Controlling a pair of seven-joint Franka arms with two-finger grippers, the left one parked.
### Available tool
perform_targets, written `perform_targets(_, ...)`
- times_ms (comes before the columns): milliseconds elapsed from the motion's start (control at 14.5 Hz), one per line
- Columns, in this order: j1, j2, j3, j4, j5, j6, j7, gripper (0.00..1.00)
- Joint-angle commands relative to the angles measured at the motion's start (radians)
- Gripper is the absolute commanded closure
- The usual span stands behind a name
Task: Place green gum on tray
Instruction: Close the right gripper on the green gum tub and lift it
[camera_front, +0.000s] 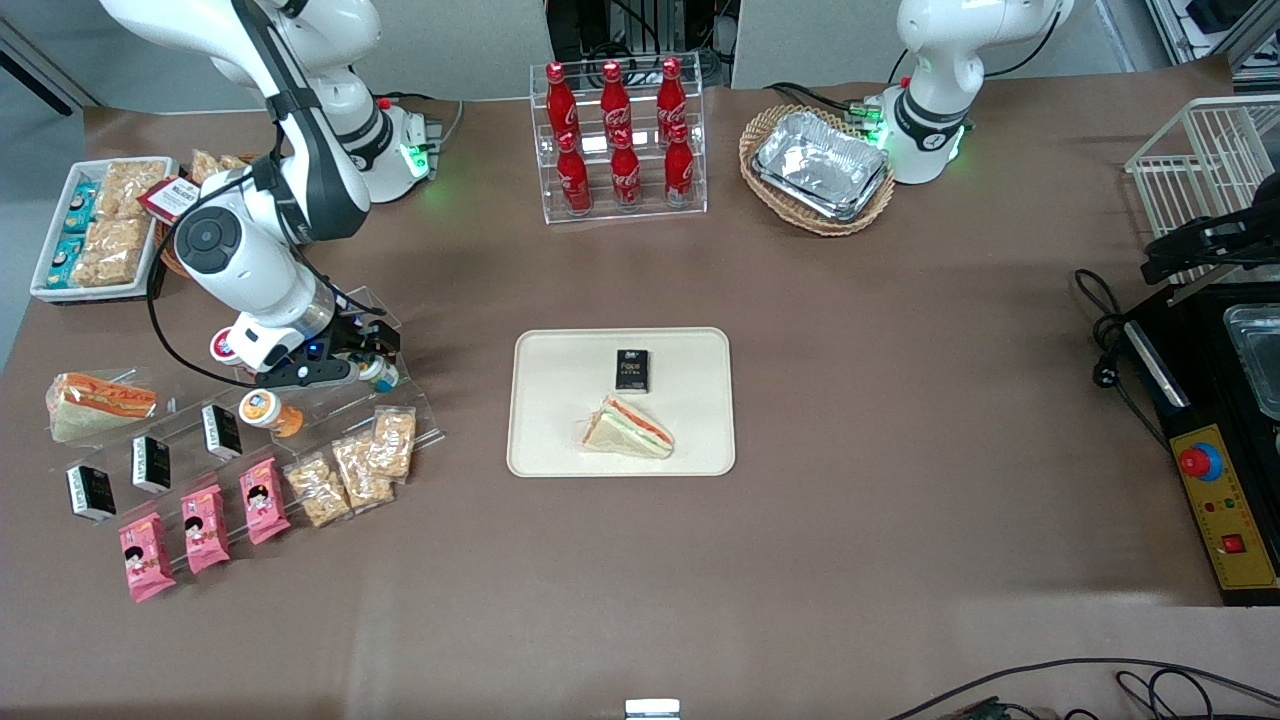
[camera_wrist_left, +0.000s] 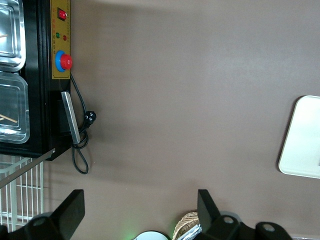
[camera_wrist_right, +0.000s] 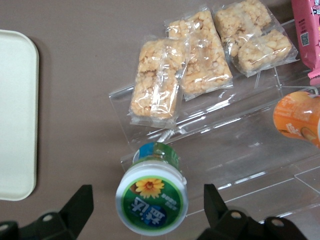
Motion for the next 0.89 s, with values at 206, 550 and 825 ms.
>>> perform_targets(206,0.008,0.011,-0.006,-0.02,-0.006,0.054,-0.008,0.08)
perform_targets(550,0.008,0.019,-0.006,-0.022,-0.007,0.057,-0.008,0.26)
perform_targets(825,0.008,0.017,-0.006,-0.02,-0.01,0.055,-0.008,0.48)
